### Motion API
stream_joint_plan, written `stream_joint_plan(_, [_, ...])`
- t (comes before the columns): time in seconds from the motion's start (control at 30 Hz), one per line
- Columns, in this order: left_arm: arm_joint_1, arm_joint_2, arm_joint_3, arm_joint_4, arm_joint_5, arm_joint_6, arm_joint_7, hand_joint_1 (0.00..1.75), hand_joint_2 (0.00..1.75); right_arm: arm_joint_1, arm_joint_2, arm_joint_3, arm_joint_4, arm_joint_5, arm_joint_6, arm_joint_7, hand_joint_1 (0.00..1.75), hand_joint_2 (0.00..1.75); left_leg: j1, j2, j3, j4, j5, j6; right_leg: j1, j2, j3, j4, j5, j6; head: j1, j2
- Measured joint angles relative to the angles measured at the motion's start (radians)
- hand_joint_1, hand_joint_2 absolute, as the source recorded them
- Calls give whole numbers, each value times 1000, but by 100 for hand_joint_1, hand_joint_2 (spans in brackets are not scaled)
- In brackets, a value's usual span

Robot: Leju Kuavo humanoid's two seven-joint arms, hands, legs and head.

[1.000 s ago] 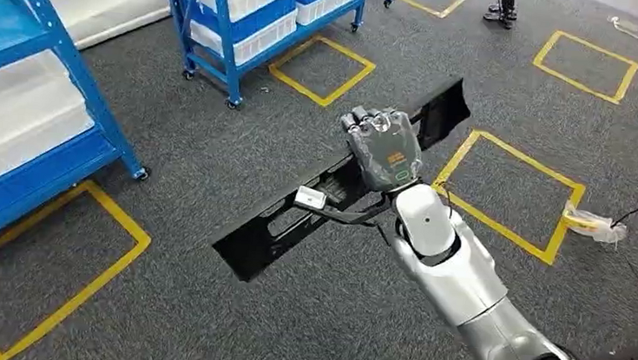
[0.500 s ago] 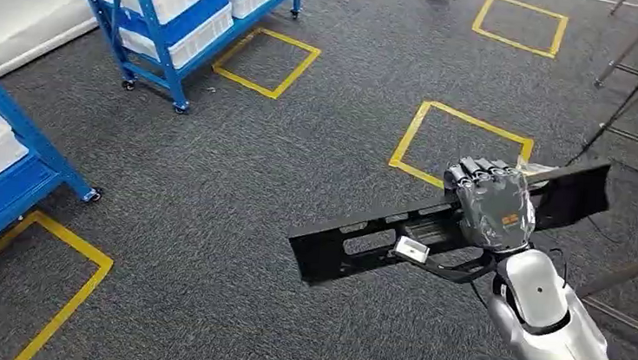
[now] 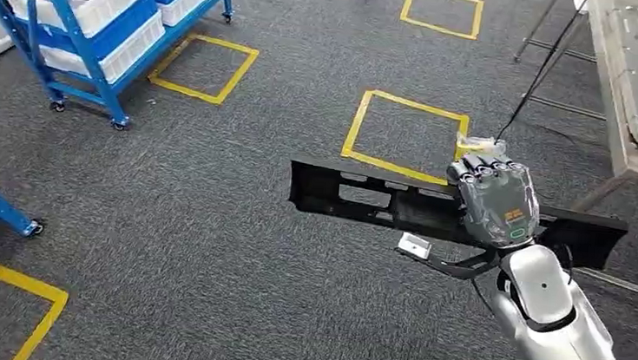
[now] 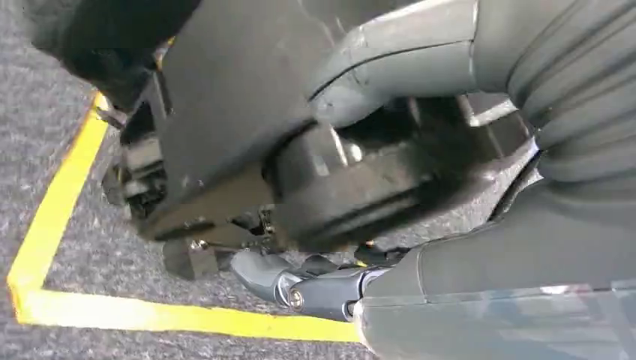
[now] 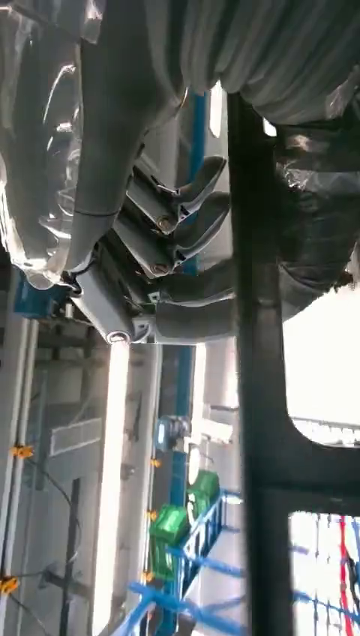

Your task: Take the parts from the cabinet and place them on the table.

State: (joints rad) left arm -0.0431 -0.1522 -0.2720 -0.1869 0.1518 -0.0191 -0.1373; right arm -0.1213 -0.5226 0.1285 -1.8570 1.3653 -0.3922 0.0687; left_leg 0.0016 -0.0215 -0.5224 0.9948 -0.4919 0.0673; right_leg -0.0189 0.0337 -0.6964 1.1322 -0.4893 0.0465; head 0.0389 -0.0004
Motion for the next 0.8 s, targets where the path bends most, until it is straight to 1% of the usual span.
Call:
stream_joint_plan(0.03, [1,0,0,0,0,0,0,0,175,-6,0,0,0,0,2,0,175,175,-3,18,-2,1,-1,1,-4,-19,-39,85,-41,5,0,0])
stream_joint_plan(0.07, [1,0,0,0,1,0,0,0,175,-7,0,0,0,1,7,0,175,175,-5,31,-3,1,-1,1,-7,-26,-65,146,-65,8,0,0])
stream_joint_plan(0.1, [0,0,0,0,2,0,0,0,175,-10,0,0,2,1,13,3,175,175,-7,48,-5,2,-2,2,-10,-29,-86,196,-76,12,0,0])
stream_joint_plan(0.13, [1,1,0,0,3,0,0,0,175,-16,-1,0,3,-1,21,4,175,175,-7,62,-5,2,-3,1,-12,-30,-80,191,-64,14,0,0])
stream_joint_plan(0.17, [0,1,0,0,3,0,0,0,175,-24,-5,0,3,-3,28,6,175,175,-7,78,-4,3,-5,-1,-14,-35,-48,137,-31,16,0,0])
stream_joint_plan(0.2, [0,1,0,0,2,0,0,0,175,-34,-11,0,3,-7,34,6,175,175,-7,90,-3,5,-8,-4,-15,-46,6,48,11,18,0,0])
stream_joint_plan(0.23, [1,1,0,0,2,0,1,0,175,-46,-19,0,3,-13,40,7,175,175,-7,102,-1,9,-13,-9,-15,-73,66,-51,47,18,0,0])
stream_joint_plan(0.27, [1,2,1,0,3,0,1,0,175,-59,-26,-1,4,-17,46,8,175,175,-11,109,-1,12,-18,-16,-7,-115,88,-100,33,11,0,0])
stream_joint_plan(0.3, [1,2,0,0,2,1,1,0,175,-67,-32,-1,4,-21,53,9,175,175,-18,115,-1,18,-21,-22,-1,-106,87,-99,43,3,0,0])
stream_joint_plan(0.33, [2,4,1,0,3,1,0,0,175,-72,-38,-3,4,-26,57,11,175,175,-18,120,0,18,-23,-24,-1,-93,85,-100,43,-5,-1,0])
stream_joint_plan(0.37, [2,4,1,0,3,2,0,0,175,-78,-47,-5,4,-31,64,10,175,175,-19,124,1,17,-23,-26,-1,-89,82,-96,42,-8,0,0])
stream_joint_plan(0.4, [2,4,1,0,3,3,-1,0,175,-84,-61,-11,4,-42,71,12,175,175,-18,132,3,16,-25,-30,1,-80,80,-95,41,-11,-1,0])
stream_joint_plan(0.43, [3,4,1,0,4,4,-1,0,175,-87,-79,-23,4,-59,82,12,175,175,-19,140,5,15,-26,-32,1,-71,78,-96,41,-16,0,0])
stream_joint_plan(0.47, [2,5,1,0,5,6,-2,0,175,-93,-103,-39,2,-80,98,10,175,175,-17,126,0,22,-37,-40,-11,-61,82,-102,46,-25,0,0])
stream_joint_plan(0.5, [3,6,1,0,4,7,-4,0,175,-103,-126,-58,1,-104,113,8,175,175,-12,69,-9,52,-59,-43,-11,-54,81,-102,46,-30,-1,0])
stream_joint_plan(0.53, [4,5,1,0,2,7,-6,0,175,-117,-151,-80,1,-134,134,4,175,175,-10,41,-37,116,-101,-43,-10,-48,79,-102,46,-38,-1,0])
stream_joint_plan(0.57, [5,6,1,0,0,7,-7,0,175,-133,-174,-104,1,-163,150,-2,175,175,-9,31,-79,208,-146,-44,-8,-38,79,-102,46,-40,0,0])
stream_joint_plan(0.6, [4,6,1,0,-1,7,-8,0,175,-145,-190,-120,1,-176,160,-6,175,175,-9,30,-116,286,-176,-45,-5,-27,78,-101,46,-41,0,0])
stream_joint_plan(0.63, [2,6,1,0,-1,7,-8,0,175,-154,-199,-129,1,-183,167,-10,175,175,-9,30,-141,340,-187,-44,-3,-15,78,-101,46,-41,0,0])
stream_joint_plan(0.67, [1,6,1,0,-1,7,-10,0,175,-161,-218,-143,1,-192,178,-12,175,175,-9,29,-146,347,-173,-41,-2,-2,79,-100,46,-41,0,0])
stream_joint_plan(0.7, [0,6,1,0,-1,7,-10,0,175,-166,-228,-150,1,-195,181,-13,175,175,-9,28,-133,311,-137,-39,-1,13,80,-99,46,-41,0,0])
stream_joint_plan(0.73, [1,6,1,0,-2,7,-9,0,175,-173,-240,-157,1,-196,187,-14,175,175,-9,22,-98,230,-83,-35,-1,30,81,-96,46,-41,0,0])
stream_joint_plan(0.77, [2,6,1,0,-2,7,-9,0,175,-180,-249,-161,1,-198,192,-13,175,175,-7,0,-62,142,-33,-32,-2,44,81,-93,45,-39,0,0])
stream_joint_plan(0.8, [6,6,1,0,-2,7,-8,0,175,-189,-266,-167,1,-209,204,-10,175,175,-5,-56,-39,74,-9,-27,-8,59,77,-90,43,-35,0,0])
